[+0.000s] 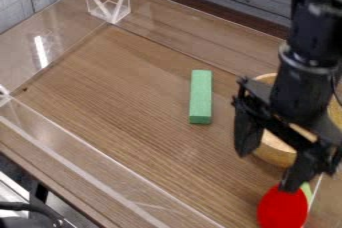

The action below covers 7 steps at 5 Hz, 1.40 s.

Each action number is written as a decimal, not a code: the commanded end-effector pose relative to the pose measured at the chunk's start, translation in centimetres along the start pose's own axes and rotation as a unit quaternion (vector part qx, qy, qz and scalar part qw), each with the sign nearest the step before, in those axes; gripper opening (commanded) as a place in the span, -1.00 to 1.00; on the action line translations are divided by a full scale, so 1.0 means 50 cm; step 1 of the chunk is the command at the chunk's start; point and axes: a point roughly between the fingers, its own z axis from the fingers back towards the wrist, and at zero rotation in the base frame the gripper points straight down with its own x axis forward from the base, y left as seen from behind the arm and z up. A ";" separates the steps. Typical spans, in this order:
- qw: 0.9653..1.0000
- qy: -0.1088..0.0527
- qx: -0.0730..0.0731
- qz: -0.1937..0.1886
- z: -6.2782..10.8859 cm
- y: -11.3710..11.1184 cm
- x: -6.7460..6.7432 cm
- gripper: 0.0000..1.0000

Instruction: Move the red object to the left side of the table

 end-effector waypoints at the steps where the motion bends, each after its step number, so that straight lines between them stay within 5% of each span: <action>1: 1.000 -0.017 -0.002 -0.014 -0.017 -0.016 0.017 1.00; 3: 0.999 -0.034 0.002 -0.028 -0.043 -0.017 0.040 1.00; 4: 0.999 -0.044 0.002 -0.001 -0.049 0.004 0.038 1.00; 6: 0.994 -0.090 -0.001 0.058 -0.004 0.018 0.047 1.00; 7: 0.993 -0.095 -0.003 0.073 0.002 0.003 0.054 1.00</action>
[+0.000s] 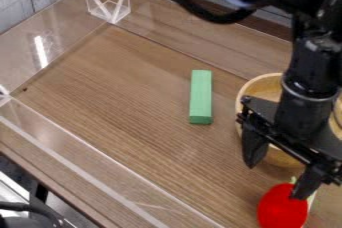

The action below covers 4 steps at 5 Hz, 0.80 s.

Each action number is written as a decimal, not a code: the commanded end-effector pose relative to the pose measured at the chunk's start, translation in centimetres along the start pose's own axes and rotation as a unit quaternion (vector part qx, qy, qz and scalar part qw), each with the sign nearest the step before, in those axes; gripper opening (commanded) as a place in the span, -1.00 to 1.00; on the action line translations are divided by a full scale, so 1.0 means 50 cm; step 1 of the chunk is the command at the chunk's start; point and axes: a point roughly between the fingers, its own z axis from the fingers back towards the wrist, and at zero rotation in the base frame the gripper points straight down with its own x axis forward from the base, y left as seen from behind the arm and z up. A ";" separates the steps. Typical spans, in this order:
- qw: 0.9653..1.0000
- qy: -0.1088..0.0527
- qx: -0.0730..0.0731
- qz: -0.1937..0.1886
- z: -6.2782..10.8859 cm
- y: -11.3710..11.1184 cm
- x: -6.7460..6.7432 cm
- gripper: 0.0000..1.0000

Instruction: Move the red object to the left side of the table

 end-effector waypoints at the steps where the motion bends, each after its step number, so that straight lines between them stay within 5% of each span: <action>1: 1.000 -0.021 -0.006 -0.017 0.002 0.004 0.011 1.00; 2: 0.999 -0.017 -0.007 -0.031 -0.024 0.017 0.007 1.00; 3: 0.999 -0.024 -0.009 -0.030 -0.014 0.008 -0.001 1.00; 4: 1.000 -0.018 -0.011 -0.001 -0.031 -0.012 0.015 1.00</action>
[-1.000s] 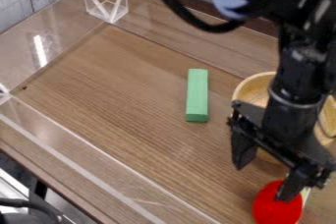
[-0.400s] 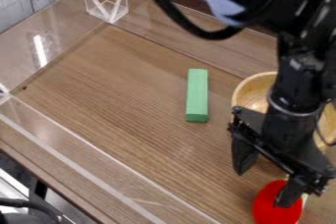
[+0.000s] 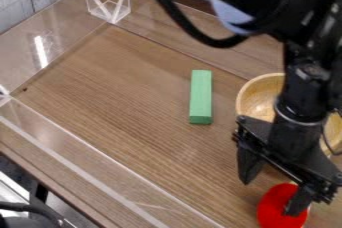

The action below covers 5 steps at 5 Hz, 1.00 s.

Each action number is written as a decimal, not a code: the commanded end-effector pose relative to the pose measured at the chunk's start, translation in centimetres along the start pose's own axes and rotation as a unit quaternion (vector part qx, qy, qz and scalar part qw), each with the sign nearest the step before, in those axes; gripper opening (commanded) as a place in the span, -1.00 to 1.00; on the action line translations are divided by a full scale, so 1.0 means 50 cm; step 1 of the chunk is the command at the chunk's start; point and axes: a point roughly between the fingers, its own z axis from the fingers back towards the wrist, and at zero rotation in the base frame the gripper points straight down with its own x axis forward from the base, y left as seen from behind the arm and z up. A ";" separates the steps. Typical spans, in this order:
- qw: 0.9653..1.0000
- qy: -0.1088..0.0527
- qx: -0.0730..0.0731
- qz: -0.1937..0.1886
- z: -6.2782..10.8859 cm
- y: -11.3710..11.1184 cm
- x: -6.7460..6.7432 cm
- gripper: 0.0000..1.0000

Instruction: Move the red object to the left side of the table

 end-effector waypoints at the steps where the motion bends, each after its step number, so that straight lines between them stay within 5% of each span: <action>1: 1.000 -0.010 -0.008 -0.009 -0.015 -0.006 0.022 1.00; 2: 1.000 -0.003 -0.008 -0.014 -0.040 0.001 0.026 -1.00; 4: 1.000 -0.029 -0.005 -0.004 0.050 0.008 0.029 -1.00; 5: 0.997 -0.057 0.005 0.051 0.112 0.056 0.032 -1.00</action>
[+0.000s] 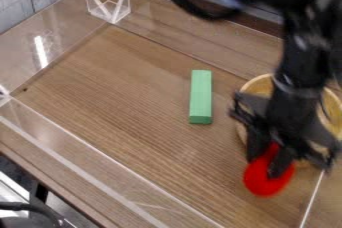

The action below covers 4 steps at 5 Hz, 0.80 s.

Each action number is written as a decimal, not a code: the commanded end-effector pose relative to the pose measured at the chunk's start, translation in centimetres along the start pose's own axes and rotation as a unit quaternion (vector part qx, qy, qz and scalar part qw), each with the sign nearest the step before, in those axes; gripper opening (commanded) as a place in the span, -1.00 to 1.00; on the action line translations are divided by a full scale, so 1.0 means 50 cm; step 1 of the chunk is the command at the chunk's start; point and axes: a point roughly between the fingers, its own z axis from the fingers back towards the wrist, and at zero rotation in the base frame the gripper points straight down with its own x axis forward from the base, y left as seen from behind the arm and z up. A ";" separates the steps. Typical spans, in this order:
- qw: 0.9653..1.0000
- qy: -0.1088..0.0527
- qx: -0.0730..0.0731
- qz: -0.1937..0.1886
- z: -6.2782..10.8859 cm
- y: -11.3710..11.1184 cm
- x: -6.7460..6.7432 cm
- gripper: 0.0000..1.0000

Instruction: Move the red object to the left side of the table

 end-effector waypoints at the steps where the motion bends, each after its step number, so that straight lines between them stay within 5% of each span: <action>1: 0.997 -0.035 0.003 0.074 0.052 0.071 0.022 -1.00; 2: 0.989 -0.036 0.012 0.142 0.037 0.128 0.018 -1.00; 3: 0.981 -0.041 0.013 0.190 0.023 0.103 0.028 -1.00; 4: 0.967 -0.050 0.019 0.251 0.025 0.111 0.040 -1.00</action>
